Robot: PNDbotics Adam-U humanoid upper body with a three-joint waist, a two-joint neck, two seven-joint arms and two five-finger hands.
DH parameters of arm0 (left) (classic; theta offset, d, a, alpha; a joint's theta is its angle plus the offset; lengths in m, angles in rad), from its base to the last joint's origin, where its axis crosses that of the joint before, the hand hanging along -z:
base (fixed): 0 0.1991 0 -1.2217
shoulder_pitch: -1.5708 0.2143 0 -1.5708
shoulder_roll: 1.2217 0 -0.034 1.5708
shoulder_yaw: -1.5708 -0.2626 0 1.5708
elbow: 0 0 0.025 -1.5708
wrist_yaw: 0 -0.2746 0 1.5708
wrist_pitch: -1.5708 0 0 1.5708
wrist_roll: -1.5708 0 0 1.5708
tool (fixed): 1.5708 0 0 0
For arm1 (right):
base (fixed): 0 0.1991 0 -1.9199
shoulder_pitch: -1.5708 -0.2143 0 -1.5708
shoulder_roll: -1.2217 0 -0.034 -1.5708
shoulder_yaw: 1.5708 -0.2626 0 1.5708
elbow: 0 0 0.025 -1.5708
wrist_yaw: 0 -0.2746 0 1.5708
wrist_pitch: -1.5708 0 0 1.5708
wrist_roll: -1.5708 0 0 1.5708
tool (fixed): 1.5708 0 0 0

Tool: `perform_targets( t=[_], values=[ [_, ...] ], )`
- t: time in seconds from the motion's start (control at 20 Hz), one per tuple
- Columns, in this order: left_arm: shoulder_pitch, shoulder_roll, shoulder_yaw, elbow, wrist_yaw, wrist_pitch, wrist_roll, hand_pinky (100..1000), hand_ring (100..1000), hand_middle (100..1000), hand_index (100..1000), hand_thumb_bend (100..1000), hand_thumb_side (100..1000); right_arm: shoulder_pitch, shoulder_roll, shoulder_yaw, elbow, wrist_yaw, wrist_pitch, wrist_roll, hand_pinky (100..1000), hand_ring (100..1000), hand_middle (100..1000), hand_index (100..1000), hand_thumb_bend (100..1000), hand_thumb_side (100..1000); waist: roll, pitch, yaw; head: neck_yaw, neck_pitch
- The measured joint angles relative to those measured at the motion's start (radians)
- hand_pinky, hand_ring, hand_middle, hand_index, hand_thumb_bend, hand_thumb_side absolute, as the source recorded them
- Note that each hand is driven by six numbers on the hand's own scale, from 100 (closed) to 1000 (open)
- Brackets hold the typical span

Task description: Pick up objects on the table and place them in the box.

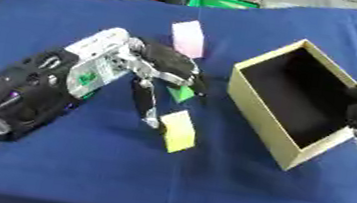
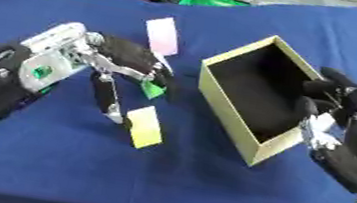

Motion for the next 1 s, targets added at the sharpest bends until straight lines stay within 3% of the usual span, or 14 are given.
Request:
perform_targets(
  t=[0.45,0.5,0.6,0.85,0.9,0.95,1.0],
  values=[
    [0.026,-0.036,-0.029,0.048,0.002,-0.004,0.004,797,691,583,710,470,104,0.0,0.0,0.003,0.005,0.0,0.0,0.0,797,929,741,944,148,556,0.0,0.006,-0.005,-0.001,0.0],
    [0.026,-0.036,-0.028,0.049,0.005,-0.004,0.004,774,628,497,627,405,100,0.0,0.0,0.003,0.005,0.0,0.0,0.0,797,929,741,944,146,557,0.0,0.006,-0.005,-0.001,0.0],
    [0.026,-0.036,-0.018,0.047,0.016,-0.002,0.002,754,588,437,562,375,100,0.0,0.0,0.003,0.005,0.0,0.0,0.0,797,929,742,944,142,561,0.0,0.006,-0.004,-0.001,0.0],
    [0.015,-0.033,0.026,0.008,0.045,0.016,-0.016,758,577,422,541,369,100,0.0,0.0,0.003,0.005,0.0,0.0,0.0,798,930,742,944,137,562,0.0,0.004,0.001,-0.003,0.0],
    [0.009,-0.028,0.035,-0.002,0.049,0.019,-0.019,763,580,428,543,313,100,0.0,0.0,0.003,0.005,0.0,0.0,0.0,798,930,742,944,139,564,0.0,0.003,0.001,-0.004,0.0],
    [-0.001,-0.022,0.045,-0.011,0.05,0.023,-0.023,764,581,429,544,381,100,0.0,0.0,0.003,0.005,0.0,0.0,0.0,798,930,742,944,135,562,0.0,0.001,0.002,-0.005,0.0],
    [-0.011,-0.015,0.055,-0.02,0.05,0.026,-0.026,769,584,435,547,393,100,0.0,0.0,0.003,0.005,0.0,0.0,0.0,798,930,742,944,134,562,0.0,0.0,0.002,-0.006,0.0]
  ],
)
